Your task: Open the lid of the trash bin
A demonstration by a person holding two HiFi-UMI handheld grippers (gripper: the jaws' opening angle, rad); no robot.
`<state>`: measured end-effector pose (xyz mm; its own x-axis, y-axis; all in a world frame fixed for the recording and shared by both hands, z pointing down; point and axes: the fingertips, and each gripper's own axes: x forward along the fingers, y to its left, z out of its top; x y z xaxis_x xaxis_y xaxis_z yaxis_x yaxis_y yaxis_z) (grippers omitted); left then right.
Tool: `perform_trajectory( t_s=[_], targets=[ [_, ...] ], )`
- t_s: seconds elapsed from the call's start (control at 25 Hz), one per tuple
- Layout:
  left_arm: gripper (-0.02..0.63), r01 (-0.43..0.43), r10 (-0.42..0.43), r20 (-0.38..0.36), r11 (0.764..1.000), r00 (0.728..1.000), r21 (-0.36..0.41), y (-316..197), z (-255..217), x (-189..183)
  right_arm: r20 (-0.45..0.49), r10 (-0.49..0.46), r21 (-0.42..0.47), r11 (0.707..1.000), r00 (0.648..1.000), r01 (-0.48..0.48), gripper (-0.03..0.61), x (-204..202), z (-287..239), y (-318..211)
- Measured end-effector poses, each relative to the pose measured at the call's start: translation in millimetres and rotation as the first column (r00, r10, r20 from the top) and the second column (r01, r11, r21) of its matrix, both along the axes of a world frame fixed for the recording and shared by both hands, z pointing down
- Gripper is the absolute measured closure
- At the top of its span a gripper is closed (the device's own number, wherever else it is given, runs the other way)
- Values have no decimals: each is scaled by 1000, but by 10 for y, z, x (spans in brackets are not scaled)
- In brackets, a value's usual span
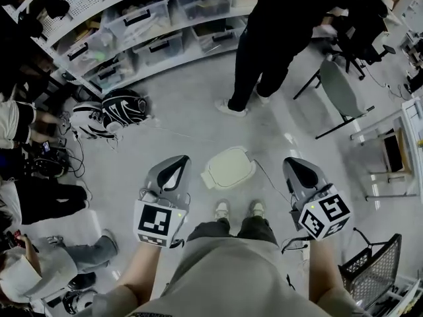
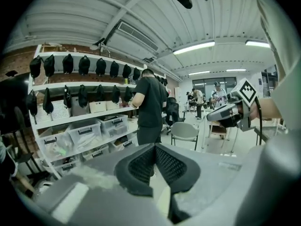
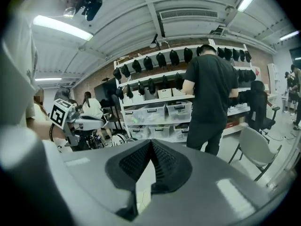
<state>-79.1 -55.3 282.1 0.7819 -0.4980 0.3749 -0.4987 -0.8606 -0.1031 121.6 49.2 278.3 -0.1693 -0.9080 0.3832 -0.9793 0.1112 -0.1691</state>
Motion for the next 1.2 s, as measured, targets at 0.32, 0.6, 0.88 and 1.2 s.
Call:
perform_trajectory(
  t_s=[0.32, 0.6, 0.88, 1.2],
  targets=[
    [612, 153, -145, 89, 985, 985, -84, -314, 620, -70, 45, -122, -163, 978, 992, 128, 575, 304, 884, -569],
    [612, 311, -280, 226, 944, 933, -115, -421, 1189, -177, 107, -240, -303, 916, 965, 261, 575, 577, 1776, -935],
    [612, 468, -404, 286, 860, 869, -205, -284, 1856, -352, 151, -366, -411, 822, 918, 395, 575, 652, 2702, -1127],
    [612, 552, -471, 298, 771, 830, -318, -82, 2908, -448, 180, -412, -524, 728, 893, 442, 575, 605, 3983, -1137]
  ],
)
